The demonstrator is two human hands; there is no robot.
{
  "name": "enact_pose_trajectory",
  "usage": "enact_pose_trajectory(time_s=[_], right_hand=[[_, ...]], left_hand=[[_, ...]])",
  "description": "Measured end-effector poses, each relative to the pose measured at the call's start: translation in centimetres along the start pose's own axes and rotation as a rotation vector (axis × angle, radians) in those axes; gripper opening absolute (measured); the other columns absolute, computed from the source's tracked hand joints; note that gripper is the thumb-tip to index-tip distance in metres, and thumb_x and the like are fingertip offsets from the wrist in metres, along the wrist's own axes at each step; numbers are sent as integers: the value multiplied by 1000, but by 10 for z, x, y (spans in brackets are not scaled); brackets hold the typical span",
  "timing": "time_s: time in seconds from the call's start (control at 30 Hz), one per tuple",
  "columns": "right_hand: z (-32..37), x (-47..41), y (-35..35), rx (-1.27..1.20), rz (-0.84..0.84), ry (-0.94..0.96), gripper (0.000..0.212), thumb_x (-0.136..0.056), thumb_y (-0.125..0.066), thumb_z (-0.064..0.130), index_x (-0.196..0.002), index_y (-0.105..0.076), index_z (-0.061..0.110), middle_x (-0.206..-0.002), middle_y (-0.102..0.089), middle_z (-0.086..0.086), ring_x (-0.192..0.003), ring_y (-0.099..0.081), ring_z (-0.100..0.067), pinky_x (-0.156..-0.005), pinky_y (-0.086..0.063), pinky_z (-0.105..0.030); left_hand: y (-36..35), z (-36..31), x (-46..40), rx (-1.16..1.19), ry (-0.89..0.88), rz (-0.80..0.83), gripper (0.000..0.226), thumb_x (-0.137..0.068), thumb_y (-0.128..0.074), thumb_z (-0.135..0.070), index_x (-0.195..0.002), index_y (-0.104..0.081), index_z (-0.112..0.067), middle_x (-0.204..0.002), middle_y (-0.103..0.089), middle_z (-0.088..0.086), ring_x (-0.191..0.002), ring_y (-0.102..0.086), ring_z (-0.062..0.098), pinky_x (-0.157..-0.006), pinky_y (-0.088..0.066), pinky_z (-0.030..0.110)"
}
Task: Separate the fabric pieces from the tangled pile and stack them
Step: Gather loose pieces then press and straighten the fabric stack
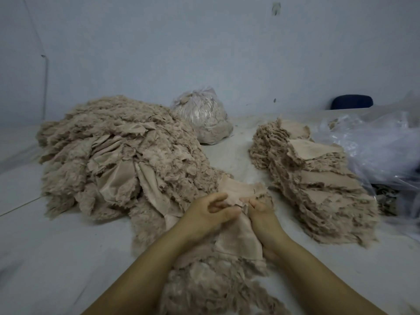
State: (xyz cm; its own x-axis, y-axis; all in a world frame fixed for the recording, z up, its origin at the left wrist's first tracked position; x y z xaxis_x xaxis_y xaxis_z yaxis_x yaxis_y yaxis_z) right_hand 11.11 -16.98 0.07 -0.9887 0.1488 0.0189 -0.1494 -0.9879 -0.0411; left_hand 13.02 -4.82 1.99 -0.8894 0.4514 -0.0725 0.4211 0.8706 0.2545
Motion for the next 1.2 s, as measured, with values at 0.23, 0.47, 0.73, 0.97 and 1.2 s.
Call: enact_pose_trajectory(time_s=[0.23, 0.47, 0.73, 0.97, 1.2], right_hand=[[-5, 3, -3, 48, 90, 102, 33, -76, -73, 41, -80, -61, 11, -76, -67, -6, -73, -62, -18, -68, -52, -29], [-23, -8, 17, 30, -119, 42, 47, -101, -43, 35, -80, -70, 3, -87, -73, -15, -86, -67, -24, -84, -52, -38], [-9, -1, 3, 41, -9, 137, 25, -90, -65, 27, -69, -58, 15, -62, -58, 3, -60, -52, -11, -56, -44, -24], [-8, -5, 34, -51, -250, 148, 37, -97, -53, 28, -63, -47, 14, -47, -43, -4, -40, -40, -16, -46, -37, -27], [32, -27, 53, 4, -403, 256, 42, -94, -60, 25, -54, -49, 15, -43, -41, -3, -46, -37, -19, -54, -31, -35]], left_hand=[[-17, 12, -3, 43, 20, -92, 20, -96, -51, -12, -78, -60, -14, -70, -61, -4, -65, -55, 8, -58, -43, 18], [-9, 1, -2, 7, -12, -167, 39, -101, -40, -24, -98, -57, 11, -87, -56, 14, -82, -52, 20, -82, -47, 46], [-14, 21, -3, 175, 158, 7, 51, -83, -47, -59, -80, -74, -16, -84, -73, 6, -80, -68, 17, -70, -52, 28], [-11, 44, -6, 571, 292, -96, 20, -89, -60, -13, -103, -62, 0, -95, -71, 17, -82, -67, 26, -79, -54, 38], [33, -6, -37, 77, -35, -377, 23, -91, -60, -22, -73, -53, -11, -57, -51, -3, -40, -45, -1, -39, -35, 17]])
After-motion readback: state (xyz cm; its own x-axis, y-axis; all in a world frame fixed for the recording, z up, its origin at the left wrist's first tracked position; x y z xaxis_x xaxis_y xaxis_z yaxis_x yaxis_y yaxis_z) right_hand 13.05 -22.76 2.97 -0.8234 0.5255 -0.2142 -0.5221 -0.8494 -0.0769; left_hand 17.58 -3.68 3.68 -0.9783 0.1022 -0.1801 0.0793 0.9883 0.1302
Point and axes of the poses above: each hand's wrist, its own x-axis away from the middle knuckle, its own y-axis out of the back of the hand, z = x × y, the point moved 10 cm from there along -x, towards the middle knuckle
